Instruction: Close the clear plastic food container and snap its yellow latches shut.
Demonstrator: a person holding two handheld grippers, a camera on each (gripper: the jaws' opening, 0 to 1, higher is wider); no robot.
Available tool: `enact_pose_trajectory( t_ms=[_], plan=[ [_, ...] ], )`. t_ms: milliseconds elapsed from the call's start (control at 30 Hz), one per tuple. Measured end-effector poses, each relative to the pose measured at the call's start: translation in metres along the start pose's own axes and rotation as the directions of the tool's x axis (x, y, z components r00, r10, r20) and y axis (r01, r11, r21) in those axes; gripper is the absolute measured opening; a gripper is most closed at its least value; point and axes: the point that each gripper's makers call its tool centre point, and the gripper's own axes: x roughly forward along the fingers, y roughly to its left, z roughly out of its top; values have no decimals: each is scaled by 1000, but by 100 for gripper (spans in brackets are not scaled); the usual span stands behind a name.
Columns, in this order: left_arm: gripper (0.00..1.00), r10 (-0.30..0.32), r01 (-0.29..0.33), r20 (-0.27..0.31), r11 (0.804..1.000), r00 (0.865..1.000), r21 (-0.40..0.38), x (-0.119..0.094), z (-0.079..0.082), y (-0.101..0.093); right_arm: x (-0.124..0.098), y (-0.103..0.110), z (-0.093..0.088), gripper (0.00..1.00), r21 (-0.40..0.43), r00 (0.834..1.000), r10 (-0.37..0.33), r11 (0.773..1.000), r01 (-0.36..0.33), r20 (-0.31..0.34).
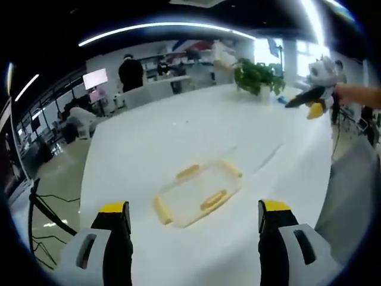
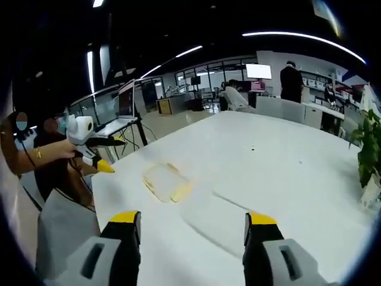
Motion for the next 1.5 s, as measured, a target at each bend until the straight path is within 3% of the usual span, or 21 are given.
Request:
enact_pose_trajectory(
  t_ms=[967,1500],
  plan=[
    [86,-11,11,-12,999,1000,33,19,4,18,43,12,23,70,-27,998,63,998,-63,2],
    [84,-17,18,-26,999,1000,45,29,2,27,61,19,23,70,-49,995,95,994,-96,-22]
  ],
)
